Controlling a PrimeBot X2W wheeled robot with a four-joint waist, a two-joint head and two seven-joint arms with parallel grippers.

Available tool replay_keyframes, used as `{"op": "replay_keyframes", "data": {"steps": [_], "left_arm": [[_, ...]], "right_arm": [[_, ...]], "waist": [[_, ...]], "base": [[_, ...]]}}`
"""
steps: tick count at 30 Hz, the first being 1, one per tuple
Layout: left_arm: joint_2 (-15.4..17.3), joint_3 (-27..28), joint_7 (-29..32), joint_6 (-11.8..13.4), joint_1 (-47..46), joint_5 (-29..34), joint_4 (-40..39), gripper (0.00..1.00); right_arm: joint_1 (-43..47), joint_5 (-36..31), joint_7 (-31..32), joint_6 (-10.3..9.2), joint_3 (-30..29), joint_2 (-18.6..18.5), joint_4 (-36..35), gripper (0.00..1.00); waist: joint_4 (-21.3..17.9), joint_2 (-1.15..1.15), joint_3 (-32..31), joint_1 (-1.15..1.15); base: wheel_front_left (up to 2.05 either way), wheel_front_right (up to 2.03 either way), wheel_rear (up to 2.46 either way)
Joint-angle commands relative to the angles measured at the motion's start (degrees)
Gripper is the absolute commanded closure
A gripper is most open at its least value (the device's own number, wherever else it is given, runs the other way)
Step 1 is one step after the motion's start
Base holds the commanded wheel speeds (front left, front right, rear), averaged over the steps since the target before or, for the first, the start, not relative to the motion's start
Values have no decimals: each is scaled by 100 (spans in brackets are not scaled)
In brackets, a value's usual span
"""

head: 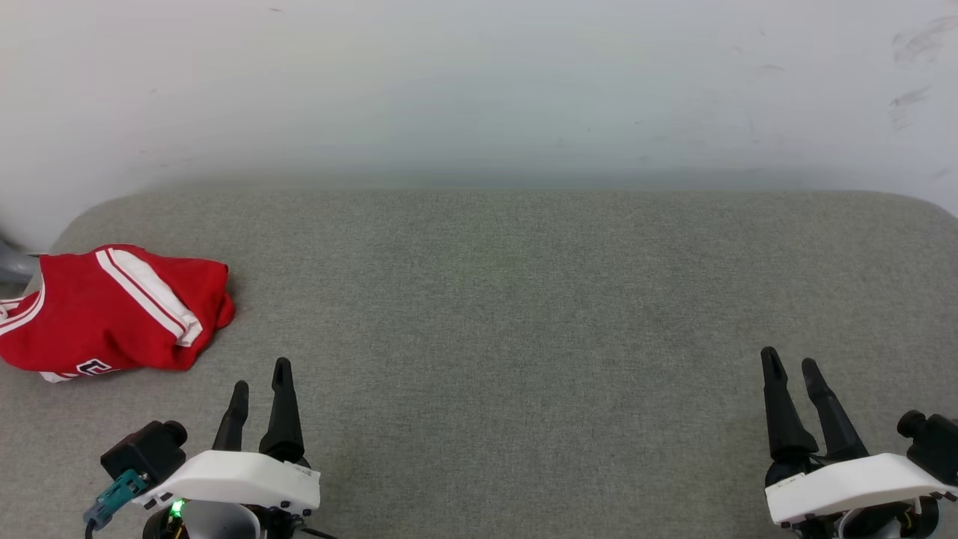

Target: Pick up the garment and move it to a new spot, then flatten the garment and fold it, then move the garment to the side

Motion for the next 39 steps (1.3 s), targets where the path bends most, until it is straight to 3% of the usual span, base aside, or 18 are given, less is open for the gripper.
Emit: {"op": "replay_keyframes", "data": {"steps": [1,20,39], "left_arm": [[44,-32,-69,38,-20,220,-107,0],[159,-321,-365,243,88,1455,-251,0],[164,-447,-610,168,204,2331,-310,0]], "right_arm": [[-18,-236,-62,1,22,0,-104,0],[101,-1572,-359,1,88,2,-252,0],[193,-2539,-596,0,99,4,-331,0]], "waist": [[4,0,-1,0],[25,0,-14,0],[32,0,-42,0]], "base": [[0,0,0],[0,0,0],[0,0,0]]}}
